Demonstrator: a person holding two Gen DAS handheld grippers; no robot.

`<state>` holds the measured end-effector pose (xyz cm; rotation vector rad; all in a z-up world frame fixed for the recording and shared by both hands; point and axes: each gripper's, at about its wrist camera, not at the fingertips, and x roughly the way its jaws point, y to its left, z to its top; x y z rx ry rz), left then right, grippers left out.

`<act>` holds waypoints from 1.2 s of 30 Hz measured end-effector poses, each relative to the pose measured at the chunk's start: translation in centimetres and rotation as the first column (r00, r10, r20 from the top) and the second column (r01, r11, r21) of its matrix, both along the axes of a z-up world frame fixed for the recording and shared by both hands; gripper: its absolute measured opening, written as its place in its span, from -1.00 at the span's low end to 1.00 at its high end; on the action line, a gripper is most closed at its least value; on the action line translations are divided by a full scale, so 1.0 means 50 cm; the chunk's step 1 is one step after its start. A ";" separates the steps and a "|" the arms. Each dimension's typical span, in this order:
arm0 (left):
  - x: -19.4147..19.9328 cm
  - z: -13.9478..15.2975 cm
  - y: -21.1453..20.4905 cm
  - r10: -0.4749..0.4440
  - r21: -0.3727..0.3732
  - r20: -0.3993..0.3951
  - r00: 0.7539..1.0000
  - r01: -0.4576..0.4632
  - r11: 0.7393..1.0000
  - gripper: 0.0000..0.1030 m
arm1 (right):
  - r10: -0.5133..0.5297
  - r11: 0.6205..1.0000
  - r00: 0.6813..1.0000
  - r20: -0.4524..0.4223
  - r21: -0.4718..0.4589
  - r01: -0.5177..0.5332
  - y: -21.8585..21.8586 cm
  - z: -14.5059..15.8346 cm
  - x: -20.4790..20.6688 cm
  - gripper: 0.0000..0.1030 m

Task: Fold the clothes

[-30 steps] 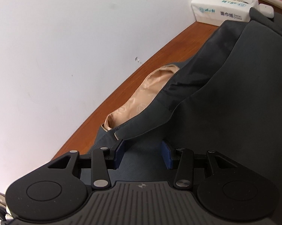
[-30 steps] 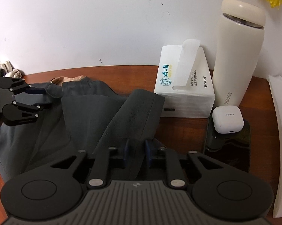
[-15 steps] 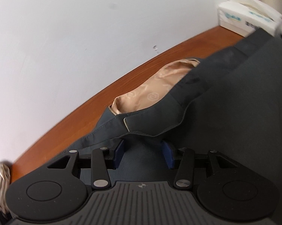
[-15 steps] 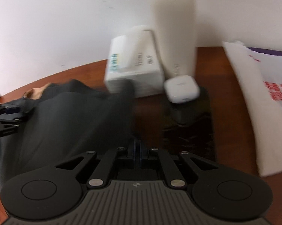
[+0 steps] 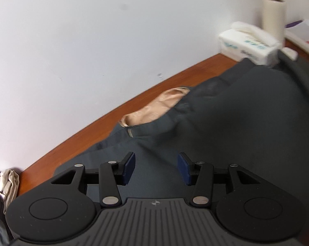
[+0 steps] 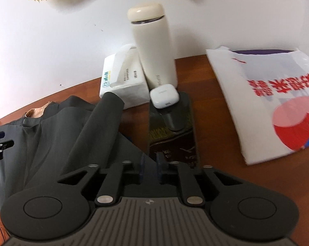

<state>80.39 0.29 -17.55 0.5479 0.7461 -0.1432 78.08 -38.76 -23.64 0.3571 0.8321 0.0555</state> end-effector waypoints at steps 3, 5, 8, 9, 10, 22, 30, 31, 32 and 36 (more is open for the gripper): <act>-0.034 0.006 -0.026 -0.029 -0.001 0.005 1.000 0.029 1.000 -0.10 | -0.044 0.999 0.999 -0.010 0.007 0.044 -0.027 0.004 -0.053 0.03; -0.063 0.010 -0.049 -0.056 0.002 0.015 0.998 0.056 0.998 -0.10 | -0.079 0.997 0.997 -0.020 0.007 0.079 -0.046 0.003 -0.095 0.27; -0.098 0.013 -0.079 -0.091 0.001 0.021 0.996 0.091 0.996 -0.10 | -0.128 0.992 0.991 -0.040 -0.009 0.128 -0.072 -0.001 -0.162 0.40; -0.110 0.014 -0.091 -0.104 -0.001 0.021 0.994 0.104 0.995 -0.09 | -0.143 0.990 0.989 -0.046 -0.012 0.143 -0.078 -0.004 -0.179 0.45; -0.121 0.015 -0.103 -0.114 -0.006 0.019 0.993 0.114 0.993 -0.08 | -0.158 0.987 0.986 -0.052 -0.015 0.158 -0.085 -0.006 -0.197 0.47; -0.185 -0.008 -0.167 -0.173 -0.018 -0.028 0.985 0.172 0.985 0.07 | -0.409 0.912 0.900 -0.152 -0.046 0.407 -0.158 -0.090 -0.437 0.64; -0.215 -0.010 -0.193 -0.226 0.003 -0.033 0.974 0.226 0.974 0.08 | -0.527 0.847 0.826 -0.201 -0.048 0.529 -0.167 -0.164 -0.515 0.62; -0.221 -0.009 -0.200 -0.241 0.011 -0.030 0.970 0.242 0.970 0.08 | -0.537 0.840 0.819 -0.203 -0.040 0.541 -0.168 -0.169 -0.520 0.61; -0.228 -0.008 -0.208 -0.258 0.019 -0.025 0.966 0.259 0.966 0.08 | -0.551 0.830 0.810 -0.202 -0.025 0.558 -0.169 -0.177 -0.526 0.57; -0.250 -0.003 -0.233 -0.314 0.030 -0.012 0.949 0.314 0.949 0.09 | -0.569 0.812 0.800 -0.193 0.023 0.583 -0.176 -0.191 -0.536 0.22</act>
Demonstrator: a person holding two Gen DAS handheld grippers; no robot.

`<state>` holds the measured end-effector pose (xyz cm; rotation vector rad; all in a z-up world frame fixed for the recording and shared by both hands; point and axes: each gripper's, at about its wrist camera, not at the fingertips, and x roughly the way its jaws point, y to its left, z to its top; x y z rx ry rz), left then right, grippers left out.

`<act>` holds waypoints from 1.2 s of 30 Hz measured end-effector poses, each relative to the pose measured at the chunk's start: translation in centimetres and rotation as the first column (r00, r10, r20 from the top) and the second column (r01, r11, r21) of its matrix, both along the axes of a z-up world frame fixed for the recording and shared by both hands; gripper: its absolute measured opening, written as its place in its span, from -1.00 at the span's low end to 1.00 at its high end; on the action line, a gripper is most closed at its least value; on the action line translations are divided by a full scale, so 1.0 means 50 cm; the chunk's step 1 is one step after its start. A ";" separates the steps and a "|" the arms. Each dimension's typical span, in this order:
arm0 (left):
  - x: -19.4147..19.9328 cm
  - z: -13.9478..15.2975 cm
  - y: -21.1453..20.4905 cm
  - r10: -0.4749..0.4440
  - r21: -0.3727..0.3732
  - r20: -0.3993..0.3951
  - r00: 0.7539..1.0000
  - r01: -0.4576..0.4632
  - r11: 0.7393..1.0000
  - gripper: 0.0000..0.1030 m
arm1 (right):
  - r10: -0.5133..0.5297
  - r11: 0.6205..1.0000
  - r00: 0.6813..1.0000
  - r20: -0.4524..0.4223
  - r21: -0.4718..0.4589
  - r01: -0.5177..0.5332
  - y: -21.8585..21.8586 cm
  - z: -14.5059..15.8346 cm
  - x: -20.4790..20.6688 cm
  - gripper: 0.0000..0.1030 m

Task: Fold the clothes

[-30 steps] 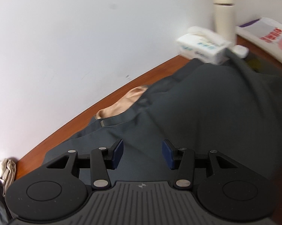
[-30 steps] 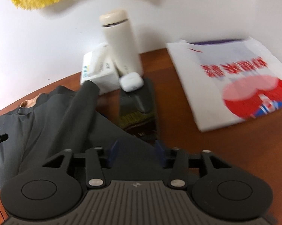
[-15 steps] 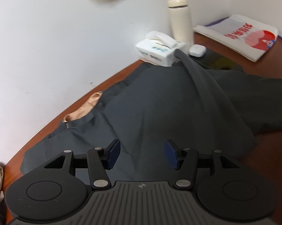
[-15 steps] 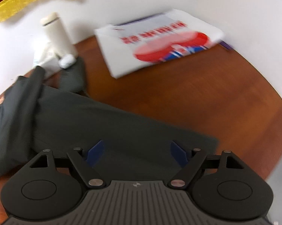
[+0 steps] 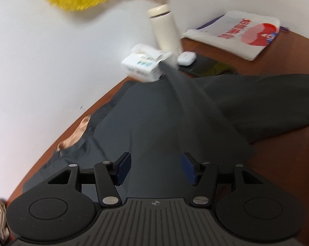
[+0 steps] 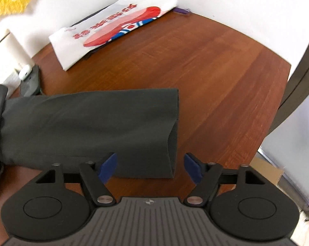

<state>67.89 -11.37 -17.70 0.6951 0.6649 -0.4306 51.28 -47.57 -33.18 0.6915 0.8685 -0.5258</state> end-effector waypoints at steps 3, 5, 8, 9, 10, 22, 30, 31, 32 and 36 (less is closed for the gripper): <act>-0.028 0.003 -0.027 -0.070 0.001 0.016 0.997 0.070 0.998 0.13 | 0.000 1.000 1.000 0.015 0.011 0.000 -0.005 -0.004 -0.003 -0.36; -0.051 0.003 -0.052 -0.130 0.003 0.024 0.991 0.130 0.991 0.18 | 0.007 1.000 0.999 0.031 0.013 -0.007 -0.009 -0.001 -0.007 -0.61; -0.093 -0.006 -0.102 -0.247 -0.001 0.023 0.969 0.247 0.969 0.21 | 0.037 0.999 0.997 0.061 0.008 -0.038 -0.010 0.021 -0.009 -0.73; -0.105 -0.010 -0.118 -0.282 -0.004 0.019 0.959 0.282 0.959 0.22 | 0.053 0.999 0.996 0.071 0.002 -0.053 -0.009 0.033 -0.010 -0.74; -0.118 -0.015 -0.136 -0.319 -0.008 0.012 0.948 0.319 0.948 0.24 | 0.061 0.998 0.995 0.083 0.000 -0.061 -0.008 0.047 -0.012 -0.75; -0.270 -0.084 -0.337 -0.734 0.081 0.062 0.676 0.730 0.679 0.34 | 0.110 0.994 0.973 0.203 0.002 -0.113 -0.017 0.179 -0.029 -0.76; -0.293 -0.137 -0.424 -0.832 0.198 0.062 0.551 0.810 0.551 0.36 | 0.126 0.992 0.962 0.241 0.001 -0.130 -0.025 0.221 -0.035 -0.76; -0.296 -0.146 -0.434 -0.840 0.221 0.070 0.538 0.813 0.539 0.36 | 0.125 0.992 0.962 0.242 0.002 -0.130 -0.026 0.221 -0.035 -0.76; -0.299 -0.154 -0.441 -0.847 0.244 0.082 0.525 0.813 0.528 0.36 | 0.125 0.992 0.962 0.243 0.003 -0.130 -0.026 0.222 -0.035 -0.76; -0.310 -0.173 -0.460 -0.871 0.297 0.107 0.479 0.821 0.488 -0.26 | 0.121 0.992 0.962 0.245 0.006 -0.126 -0.026 0.221 -0.038 -0.75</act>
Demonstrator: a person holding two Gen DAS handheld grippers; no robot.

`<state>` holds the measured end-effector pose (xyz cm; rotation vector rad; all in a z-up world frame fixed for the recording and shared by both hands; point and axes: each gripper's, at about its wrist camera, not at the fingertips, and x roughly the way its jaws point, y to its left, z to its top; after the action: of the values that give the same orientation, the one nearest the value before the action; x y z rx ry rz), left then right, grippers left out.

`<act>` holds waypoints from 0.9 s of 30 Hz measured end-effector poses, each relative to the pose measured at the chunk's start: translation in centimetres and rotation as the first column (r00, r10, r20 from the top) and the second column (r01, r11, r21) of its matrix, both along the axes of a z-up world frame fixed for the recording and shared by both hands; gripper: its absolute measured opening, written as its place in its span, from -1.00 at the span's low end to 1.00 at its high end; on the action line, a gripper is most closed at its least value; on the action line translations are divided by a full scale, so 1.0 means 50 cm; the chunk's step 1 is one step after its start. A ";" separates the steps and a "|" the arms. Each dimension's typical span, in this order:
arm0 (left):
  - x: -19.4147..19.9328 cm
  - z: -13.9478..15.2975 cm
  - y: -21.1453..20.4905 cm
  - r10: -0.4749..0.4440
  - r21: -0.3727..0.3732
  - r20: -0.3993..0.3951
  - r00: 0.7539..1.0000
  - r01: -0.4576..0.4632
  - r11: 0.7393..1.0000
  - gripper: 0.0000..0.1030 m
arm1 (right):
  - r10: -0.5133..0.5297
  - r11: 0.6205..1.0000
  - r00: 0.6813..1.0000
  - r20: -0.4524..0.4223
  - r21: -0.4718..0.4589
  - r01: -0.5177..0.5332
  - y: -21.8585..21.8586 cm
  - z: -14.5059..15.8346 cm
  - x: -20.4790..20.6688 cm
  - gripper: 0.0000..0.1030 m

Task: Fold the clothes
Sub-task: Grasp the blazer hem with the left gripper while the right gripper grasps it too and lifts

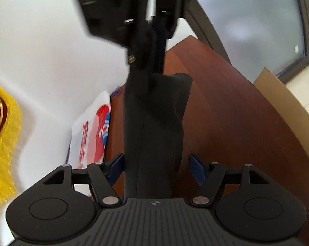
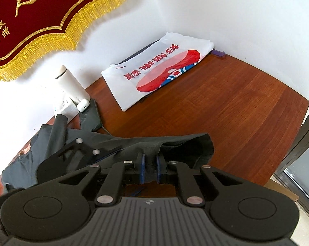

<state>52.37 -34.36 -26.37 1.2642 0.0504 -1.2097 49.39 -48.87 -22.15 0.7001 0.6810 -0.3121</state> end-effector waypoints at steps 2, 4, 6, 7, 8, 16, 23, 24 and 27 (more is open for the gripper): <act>-0.001 0.000 -0.005 -0.002 0.000 -0.015 1.000 0.002 1.000 -0.87 | -0.004 1.000 1.000 -0.005 0.001 0.004 0.000 -0.003 -0.003 -0.68; 0.004 0.006 -0.006 0.021 -0.017 -0.049 0.999 -0.022 1.000 -0.90 | -0.029 0.999 1.000 -0.003 0.018 0.029 -0.008 -0.007 -0.018 -0.50; 0.009 0.008 -0.002 0.033 -0.036 -0.054 0.998 -0.035 0.999 -0.92 | -0.062 0.997 0.998 0.004 0.041 0.062 -0.018 -0.010 -0.038 -0.11; 0.012 0.008 0.003 0.036 -0.047 -0.053 0.998 -0.039 0.998 -0.92 | -0.078 0.996 0.997 0.007 0.053 0.077 -0.023 -0.012 -0.048 0.03; 0.014 0.008 0.006 0.038 -0.054 -0.052 0.998 -0.041 0.998 -0.92 | -0.092 0.993 0.996 0.007 0.071 0.091 -0.028 -0.015 -0.056 0.32; 0.012 0.002 0.023 0.034 -0.071 -0.033 0.999 -0.036 0.997 -0.92 | -0.256 0.866 0.967 0.018 0.449 0.221 -0.079 -0.120 -0.123 0.79; 0.012 0.005 0.019 0.028 -0.082 0.002 1.000 -0.028 0.996 -0.92 | -0.455 0.489 0.890 -0.030 0.827 0.278 -0.054 -0.266 -0.156 0.86; 0.013 0.005 0.020 0.027 -0.082 0.008 1.000 -0.026 0.996 -0.92 | -0.474 0.437 0.880 -0.041 0.856 0.275 -0.044 -0.281 -0.155 0.87; 0.019 0.019 -0.009 0.022 -0.078 0.023 0.999 -0.020 0.997 -0.91 | -0.519 0.291 0.852 -0.067 0.924 0.250 -0.017 -0.313 -0.144 0.88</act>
<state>53.30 -34.83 -25.40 1.2069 -0.0005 -1.1674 42.17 -49.74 -37.82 2.0132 0.3623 -0.2663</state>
